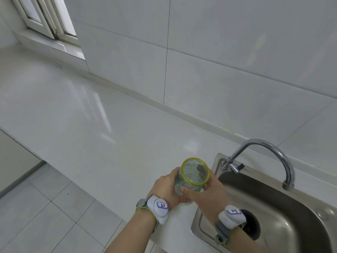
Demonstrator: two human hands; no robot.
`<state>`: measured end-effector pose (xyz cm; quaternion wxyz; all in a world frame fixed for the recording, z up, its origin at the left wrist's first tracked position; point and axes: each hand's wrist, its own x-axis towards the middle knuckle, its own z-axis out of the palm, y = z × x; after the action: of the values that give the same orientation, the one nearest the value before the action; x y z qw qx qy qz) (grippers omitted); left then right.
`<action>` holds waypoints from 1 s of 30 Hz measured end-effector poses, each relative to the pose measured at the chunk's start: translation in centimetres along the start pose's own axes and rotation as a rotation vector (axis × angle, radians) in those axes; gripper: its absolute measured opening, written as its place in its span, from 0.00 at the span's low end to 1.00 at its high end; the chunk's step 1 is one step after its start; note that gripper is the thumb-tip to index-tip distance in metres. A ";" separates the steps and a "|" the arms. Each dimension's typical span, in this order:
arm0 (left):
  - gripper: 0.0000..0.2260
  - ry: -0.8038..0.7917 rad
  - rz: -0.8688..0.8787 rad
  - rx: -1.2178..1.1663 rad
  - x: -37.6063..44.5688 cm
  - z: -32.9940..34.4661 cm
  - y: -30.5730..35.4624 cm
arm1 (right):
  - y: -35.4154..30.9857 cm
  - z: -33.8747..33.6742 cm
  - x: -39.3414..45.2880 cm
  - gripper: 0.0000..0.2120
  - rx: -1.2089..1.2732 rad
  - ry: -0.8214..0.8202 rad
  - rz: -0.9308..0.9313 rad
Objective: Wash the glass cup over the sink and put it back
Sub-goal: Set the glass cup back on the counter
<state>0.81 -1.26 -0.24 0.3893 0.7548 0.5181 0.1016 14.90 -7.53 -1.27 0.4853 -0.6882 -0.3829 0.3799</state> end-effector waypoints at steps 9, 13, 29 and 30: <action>0.34 0.003 0.004 0.036 2.3 0.1 -0.1 | 0.0 0.1 1.8 0.33 -0.020 0.002 0.002; 0.34 0.010 -0.001 0.036 3.1 0.1 -0.4 | 0.1 0.4 2.4 0.34 -0.018 0.009 -0.008; 0.30 0.016 -0.030 0.002 3.8 -0.1 -0.9 | 0.6 1.1 3.4 0.32 -0.079 0.006 -0.053; 0.30 0.013 -0.036 -0.002 3.6 -0.2 -0.8 | 0.5 1.0 3.3 0.32 -0.079 0.002 -0.053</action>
<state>1.76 2.07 -1.58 0.3885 0.7443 0.5340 0.0998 15.43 -4.28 -2.50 0.4678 -0.6969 -0.4153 0.3509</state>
